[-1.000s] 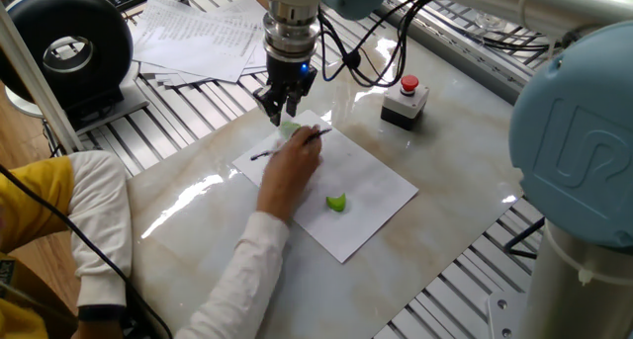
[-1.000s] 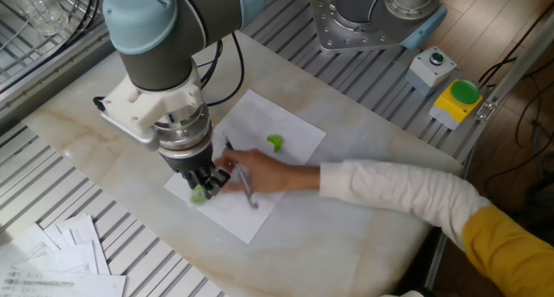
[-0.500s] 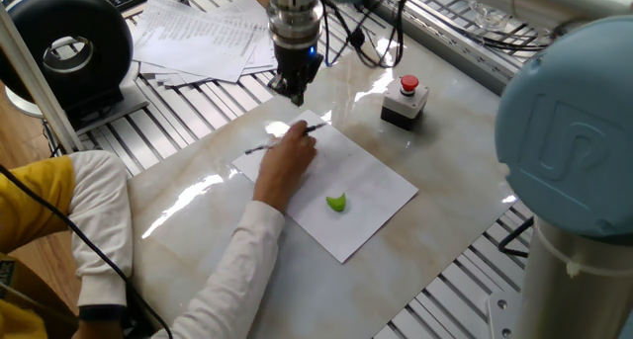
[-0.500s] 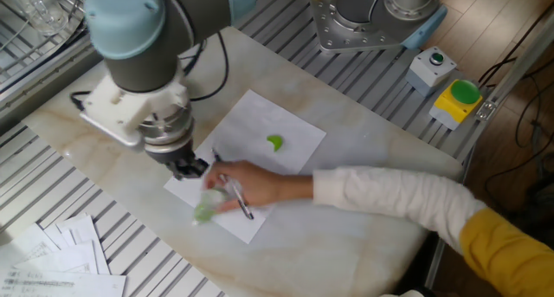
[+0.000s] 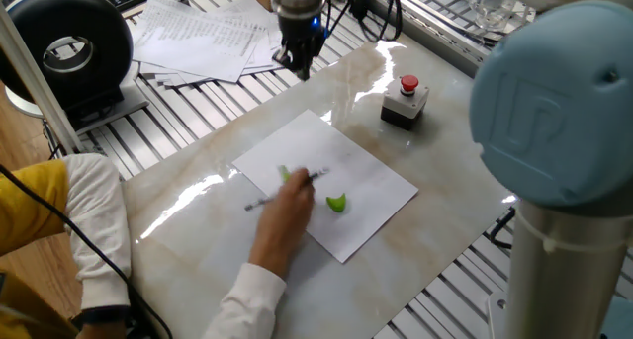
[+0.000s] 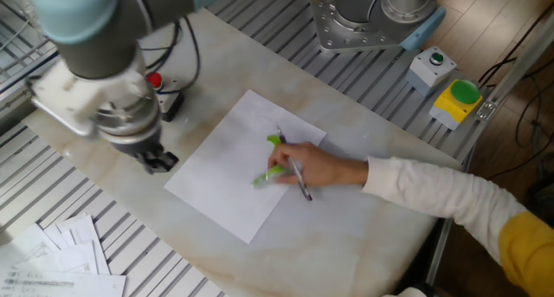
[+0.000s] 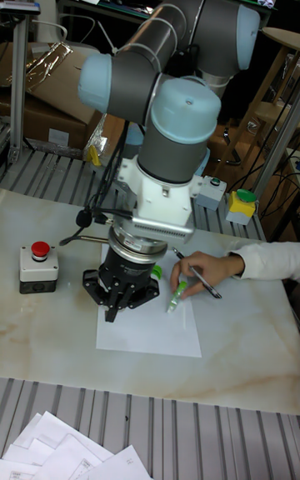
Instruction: Use the correction tape on paper
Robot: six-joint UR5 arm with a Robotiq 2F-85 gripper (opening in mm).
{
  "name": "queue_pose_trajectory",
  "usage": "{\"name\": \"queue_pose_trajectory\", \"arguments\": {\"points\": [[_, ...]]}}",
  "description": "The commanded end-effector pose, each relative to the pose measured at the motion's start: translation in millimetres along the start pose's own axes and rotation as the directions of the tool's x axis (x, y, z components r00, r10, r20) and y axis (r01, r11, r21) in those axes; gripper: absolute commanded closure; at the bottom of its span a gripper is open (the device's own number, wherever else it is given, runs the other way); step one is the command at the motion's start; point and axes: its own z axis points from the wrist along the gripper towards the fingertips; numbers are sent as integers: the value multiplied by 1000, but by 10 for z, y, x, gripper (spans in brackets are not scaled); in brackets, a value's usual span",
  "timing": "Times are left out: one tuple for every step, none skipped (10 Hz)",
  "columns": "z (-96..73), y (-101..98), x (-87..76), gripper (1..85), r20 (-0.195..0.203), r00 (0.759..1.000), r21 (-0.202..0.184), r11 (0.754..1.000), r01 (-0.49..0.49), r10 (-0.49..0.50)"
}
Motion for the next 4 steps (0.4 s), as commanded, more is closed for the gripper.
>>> {"name": "queue_pose_trajectory", "arguments": {"points": [[-121,-220,-168,847,35,999,-18,999,-40,40],[-128,-231,-190,847,40,998,-30,998,-48,49],[-125,-209,-217,847,46,997,-44,998,-52,54],[-125,-180,-234,847,50,997,-52,997,-54,57]]}}
